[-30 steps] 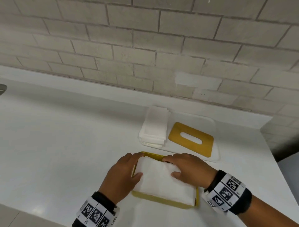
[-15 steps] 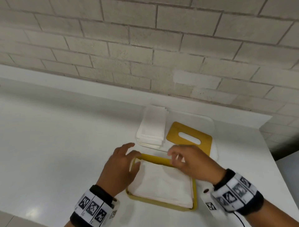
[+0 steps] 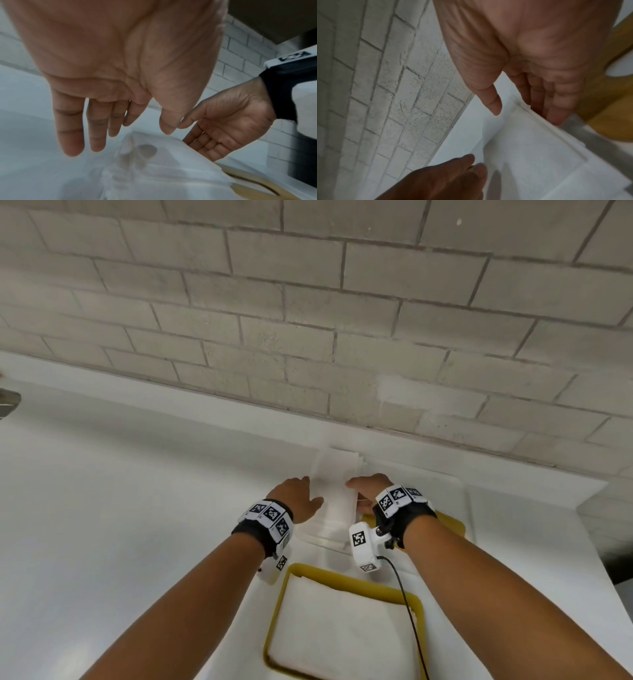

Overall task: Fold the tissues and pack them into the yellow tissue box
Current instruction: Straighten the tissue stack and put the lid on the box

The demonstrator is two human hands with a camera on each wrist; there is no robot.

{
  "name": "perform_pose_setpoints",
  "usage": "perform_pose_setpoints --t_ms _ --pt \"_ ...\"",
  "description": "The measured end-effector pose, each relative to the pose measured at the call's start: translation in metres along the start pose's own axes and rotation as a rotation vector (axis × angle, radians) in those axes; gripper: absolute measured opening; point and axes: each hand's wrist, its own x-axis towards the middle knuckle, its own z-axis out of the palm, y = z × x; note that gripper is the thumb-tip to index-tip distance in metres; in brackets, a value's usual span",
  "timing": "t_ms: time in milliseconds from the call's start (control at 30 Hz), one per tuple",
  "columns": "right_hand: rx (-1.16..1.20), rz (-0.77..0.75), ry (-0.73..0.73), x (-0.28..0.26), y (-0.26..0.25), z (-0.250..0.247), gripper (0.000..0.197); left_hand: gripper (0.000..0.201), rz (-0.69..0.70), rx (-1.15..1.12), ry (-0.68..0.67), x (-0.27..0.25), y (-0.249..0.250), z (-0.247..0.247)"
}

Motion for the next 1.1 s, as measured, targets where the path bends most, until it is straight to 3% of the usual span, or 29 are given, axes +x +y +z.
perform_pose_setpoints --t_ms 300,467,633,767,900,1000,1100 --pt "-0.073 -0.036 0.083 0.017 0.0 0.014 0.027 0.053 0.011 -0.001 -0.022 0.02 0.002 0.013" --pt "0.168 0.002 0.04 0.028 -0.002 0.027 0.034 0.049 -0.002 -0.061 -0.009 0.02 0.003 0.013" --pt "0.148 -0.038 -0.041 0.026 -0.001 0.037 0.047 0.049 0.005 -0.136 0.007 0.015 -0.003 0.014" --pt "0.163 -0.099 0.034 0.022 -0.005 0.034 0.046 0.056 0.015 -0.231 0.081 0.002 -0.008 0.006" --pt "0.189 -0.259 0.006 -0.01 -0.013 0.015 0.055 0.075 0.004 -0.61 0.28 -0.026 -0.005 -0.012" --pt "0.161 -0.366 -0.168 -0.052 -0.014 -0.006 0.056 0.094 -0.08 -1.039 0.214 -0.051 0.001 -0.023" --pt "0.132 -0.471 -0.308 -0.097 -0.011 -0.022 0.052 0.078 -0.043 -1.43 0.129 -0.081 0.01 -0.031"
